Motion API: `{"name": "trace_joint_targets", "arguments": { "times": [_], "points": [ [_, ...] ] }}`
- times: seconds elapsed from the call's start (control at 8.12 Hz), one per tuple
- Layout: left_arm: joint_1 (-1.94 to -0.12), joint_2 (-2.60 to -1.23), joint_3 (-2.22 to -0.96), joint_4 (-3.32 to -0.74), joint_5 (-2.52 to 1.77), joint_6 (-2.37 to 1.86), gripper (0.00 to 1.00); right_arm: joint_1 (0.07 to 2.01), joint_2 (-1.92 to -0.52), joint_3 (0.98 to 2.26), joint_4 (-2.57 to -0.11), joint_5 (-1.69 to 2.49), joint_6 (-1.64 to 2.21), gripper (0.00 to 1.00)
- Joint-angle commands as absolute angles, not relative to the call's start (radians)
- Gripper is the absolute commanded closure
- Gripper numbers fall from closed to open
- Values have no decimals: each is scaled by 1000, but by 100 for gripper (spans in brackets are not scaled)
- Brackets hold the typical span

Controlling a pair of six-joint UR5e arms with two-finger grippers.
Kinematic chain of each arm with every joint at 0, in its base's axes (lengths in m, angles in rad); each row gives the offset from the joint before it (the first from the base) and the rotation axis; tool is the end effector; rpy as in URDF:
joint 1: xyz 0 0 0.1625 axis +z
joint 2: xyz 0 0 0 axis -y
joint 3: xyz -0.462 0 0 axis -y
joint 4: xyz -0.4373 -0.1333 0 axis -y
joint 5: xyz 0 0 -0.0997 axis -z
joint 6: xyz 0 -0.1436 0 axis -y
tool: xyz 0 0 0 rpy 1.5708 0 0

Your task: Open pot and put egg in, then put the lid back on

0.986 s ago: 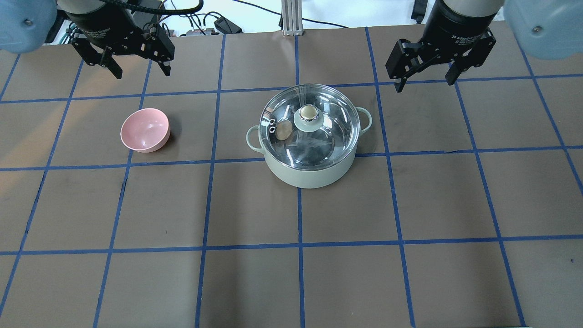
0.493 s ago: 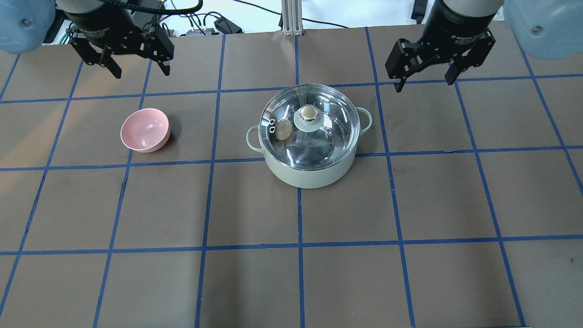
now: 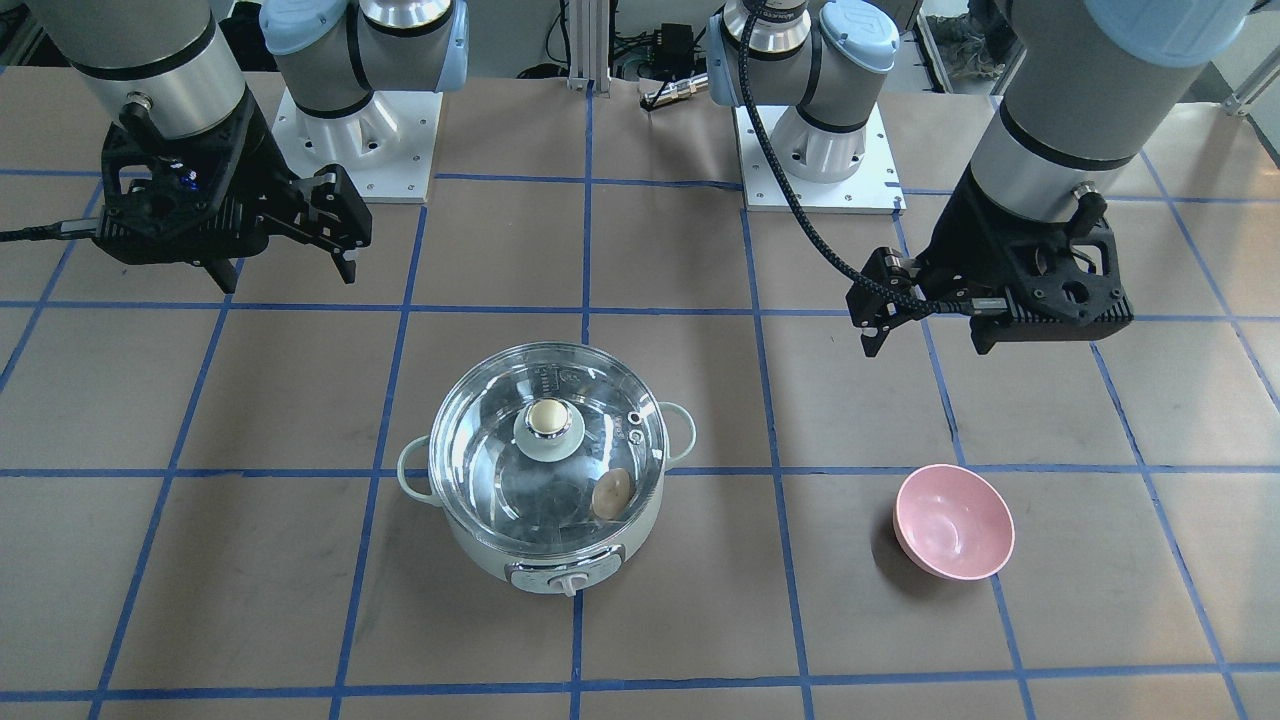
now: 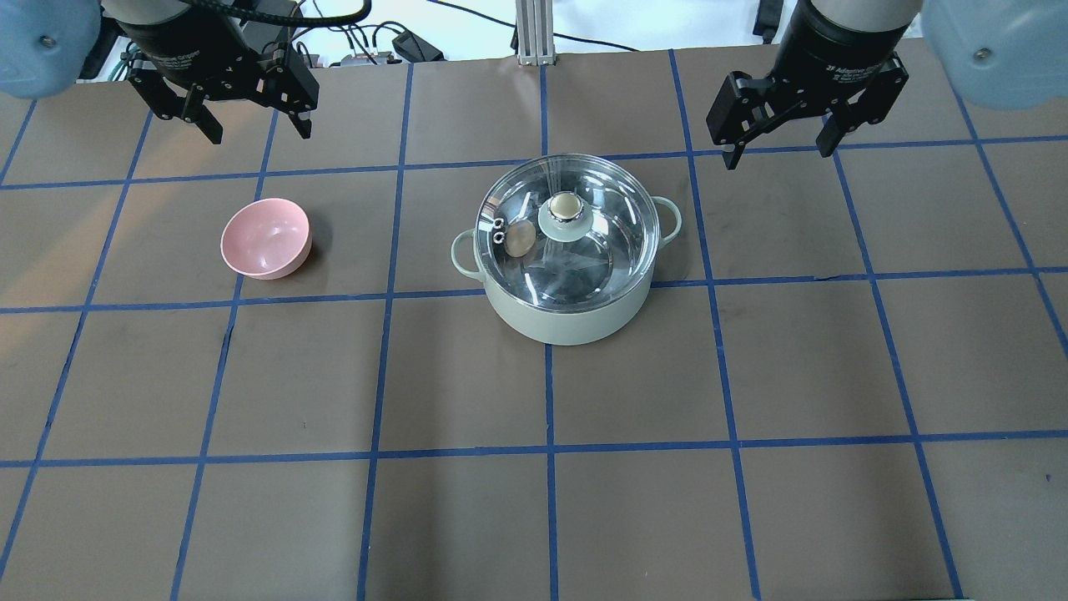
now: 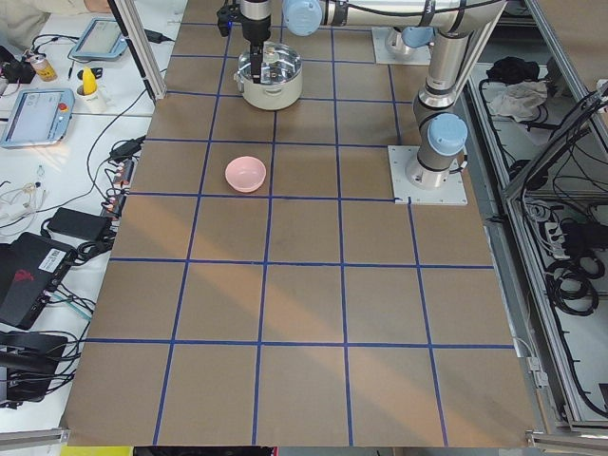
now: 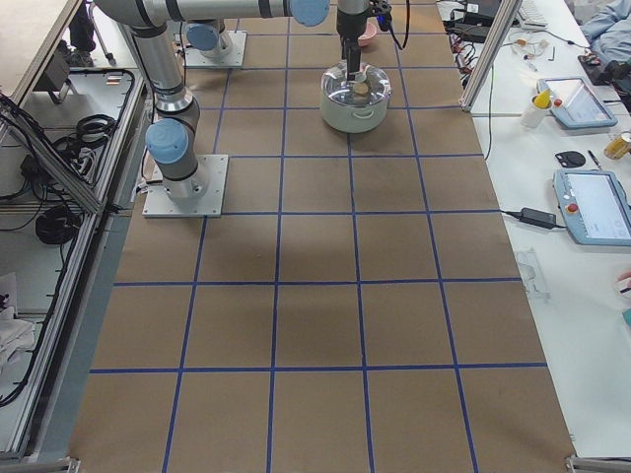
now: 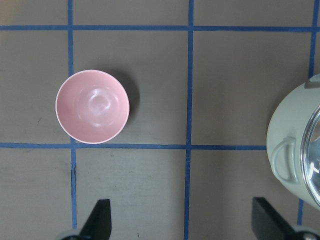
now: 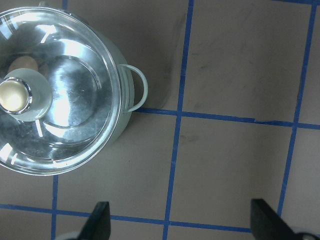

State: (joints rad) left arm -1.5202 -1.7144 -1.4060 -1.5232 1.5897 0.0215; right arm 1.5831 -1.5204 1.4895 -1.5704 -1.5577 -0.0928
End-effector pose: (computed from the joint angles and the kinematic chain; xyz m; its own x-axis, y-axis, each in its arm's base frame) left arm -0.0994 -0.6185 0.4926 -0.9993 -0.0304 -0.0203 -0.0290 0.9972 -0.0683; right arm 0.1421 -0.5627 0.4969 -0.9944 -0.1053 -0.0102 -0.1049 0.9940 -0.0316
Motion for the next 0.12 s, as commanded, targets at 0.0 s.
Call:
{"name": "trace_joint_targets", "arguments": {
  "times": [0.0],
  "points": [
    [-1520,-1713,-1407,-1525,1591,21,0,1583,-1517,1489,-1571,-1557,-89,0]
  ]
}}
